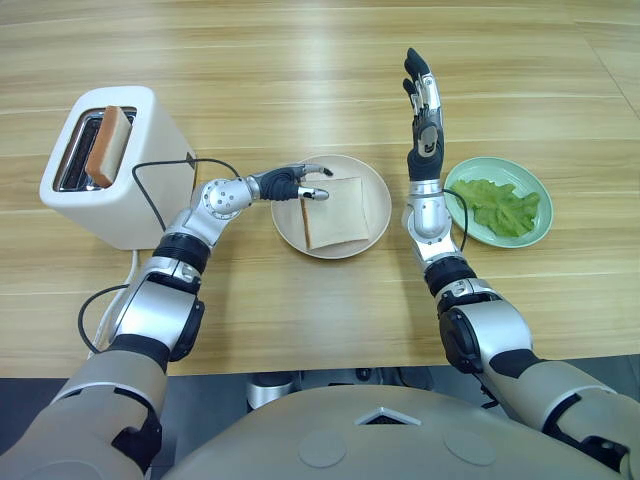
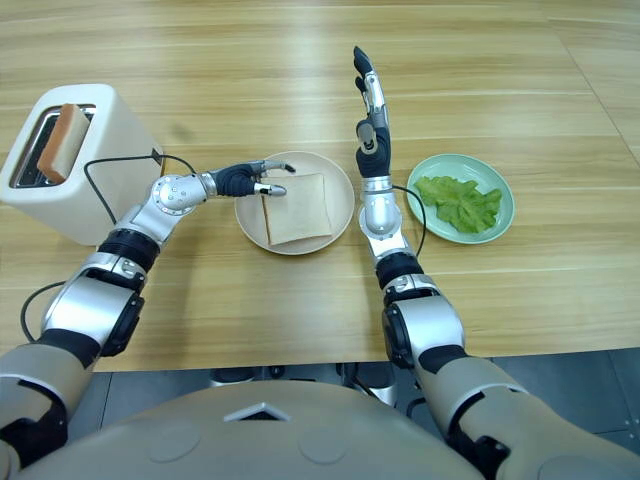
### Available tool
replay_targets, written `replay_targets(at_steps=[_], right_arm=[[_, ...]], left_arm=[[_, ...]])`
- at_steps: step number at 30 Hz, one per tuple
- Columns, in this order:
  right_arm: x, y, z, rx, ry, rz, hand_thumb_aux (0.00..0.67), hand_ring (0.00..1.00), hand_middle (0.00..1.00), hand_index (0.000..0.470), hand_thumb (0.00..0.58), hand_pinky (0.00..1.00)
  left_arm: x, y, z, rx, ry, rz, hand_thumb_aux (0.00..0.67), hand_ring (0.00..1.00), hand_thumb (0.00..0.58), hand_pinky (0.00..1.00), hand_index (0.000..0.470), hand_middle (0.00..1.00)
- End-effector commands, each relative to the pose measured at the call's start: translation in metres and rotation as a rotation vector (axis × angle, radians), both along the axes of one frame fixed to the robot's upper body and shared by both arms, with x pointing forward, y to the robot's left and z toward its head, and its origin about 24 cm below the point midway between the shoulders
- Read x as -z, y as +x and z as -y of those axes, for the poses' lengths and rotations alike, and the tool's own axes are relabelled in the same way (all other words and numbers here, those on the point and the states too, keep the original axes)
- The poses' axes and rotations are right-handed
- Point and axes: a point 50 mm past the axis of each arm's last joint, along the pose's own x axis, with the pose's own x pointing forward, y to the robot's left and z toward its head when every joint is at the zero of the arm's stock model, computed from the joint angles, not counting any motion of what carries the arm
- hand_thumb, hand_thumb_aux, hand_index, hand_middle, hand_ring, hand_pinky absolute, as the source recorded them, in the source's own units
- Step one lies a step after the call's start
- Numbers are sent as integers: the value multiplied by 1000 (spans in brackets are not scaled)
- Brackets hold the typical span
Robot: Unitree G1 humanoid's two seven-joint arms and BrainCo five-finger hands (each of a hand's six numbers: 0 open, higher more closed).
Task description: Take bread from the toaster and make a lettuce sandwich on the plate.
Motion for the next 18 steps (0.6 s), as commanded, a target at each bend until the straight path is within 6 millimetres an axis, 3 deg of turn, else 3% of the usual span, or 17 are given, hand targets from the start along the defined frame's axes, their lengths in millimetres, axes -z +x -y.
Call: replay_targets(at_steps=[1,11,18], right_arm=[[3,-1,-2,-8,-7,-9,0,0,0,0,0,0],[4,-2,-4,-20,-9,-11,0,0,0,0,0,0],[1,-2,-3,-24,-16,0,0,0,0,0,0,0]], left_arm=[[-8,6,-3,-11,89,151,0,1000,0,1000,0,1000],[-46,16,-1,-23,53,529,0,1000,0,1000,0,1000],[-61,15,-6,-94,-84,625,0,1000,0,1000,0,1000]])
